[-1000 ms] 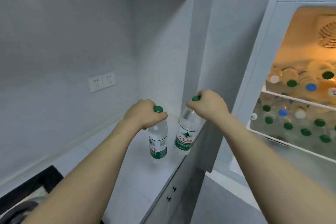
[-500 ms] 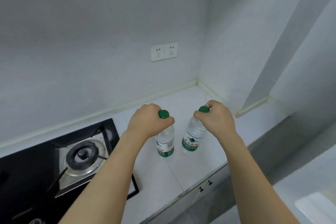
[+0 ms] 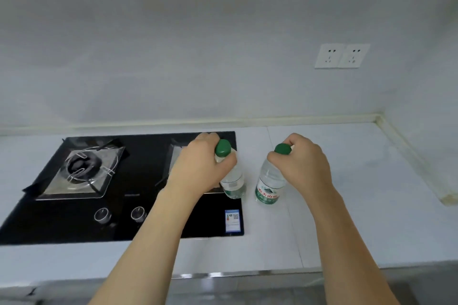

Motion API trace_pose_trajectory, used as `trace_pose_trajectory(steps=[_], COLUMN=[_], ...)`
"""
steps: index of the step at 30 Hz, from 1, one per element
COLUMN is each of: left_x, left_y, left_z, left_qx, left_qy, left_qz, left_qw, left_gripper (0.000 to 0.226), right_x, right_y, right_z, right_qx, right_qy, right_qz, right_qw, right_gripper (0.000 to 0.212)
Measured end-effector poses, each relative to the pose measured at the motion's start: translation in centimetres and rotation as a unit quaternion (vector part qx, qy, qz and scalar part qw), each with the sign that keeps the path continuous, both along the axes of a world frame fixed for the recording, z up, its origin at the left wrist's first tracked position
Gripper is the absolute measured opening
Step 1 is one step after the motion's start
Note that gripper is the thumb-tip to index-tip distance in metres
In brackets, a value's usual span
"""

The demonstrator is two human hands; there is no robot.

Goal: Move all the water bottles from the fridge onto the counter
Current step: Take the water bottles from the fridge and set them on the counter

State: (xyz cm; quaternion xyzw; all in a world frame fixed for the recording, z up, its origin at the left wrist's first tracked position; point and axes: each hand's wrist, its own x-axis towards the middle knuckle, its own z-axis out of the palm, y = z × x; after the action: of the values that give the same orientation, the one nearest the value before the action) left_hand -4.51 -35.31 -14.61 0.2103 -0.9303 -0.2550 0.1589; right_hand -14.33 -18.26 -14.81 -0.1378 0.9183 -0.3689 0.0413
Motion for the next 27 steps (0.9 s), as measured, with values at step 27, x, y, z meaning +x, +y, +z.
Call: trace_pose_trajectory(steps=[27], left_x=[36.7], left_y=[-26.1], left_z=[1.7], left_qx=[-0.012], left_qy=[0.047], left_qz=[0.212], left_qw=[0.976], left_gripper=[0.025], right_x=[29.0], right_y=[-32.1], right_z=[2.7], right_qx=[0.020], right_qy=[0.056], right_qz=[0.245], right_qw=[0.968], right_gripper=[0.018])
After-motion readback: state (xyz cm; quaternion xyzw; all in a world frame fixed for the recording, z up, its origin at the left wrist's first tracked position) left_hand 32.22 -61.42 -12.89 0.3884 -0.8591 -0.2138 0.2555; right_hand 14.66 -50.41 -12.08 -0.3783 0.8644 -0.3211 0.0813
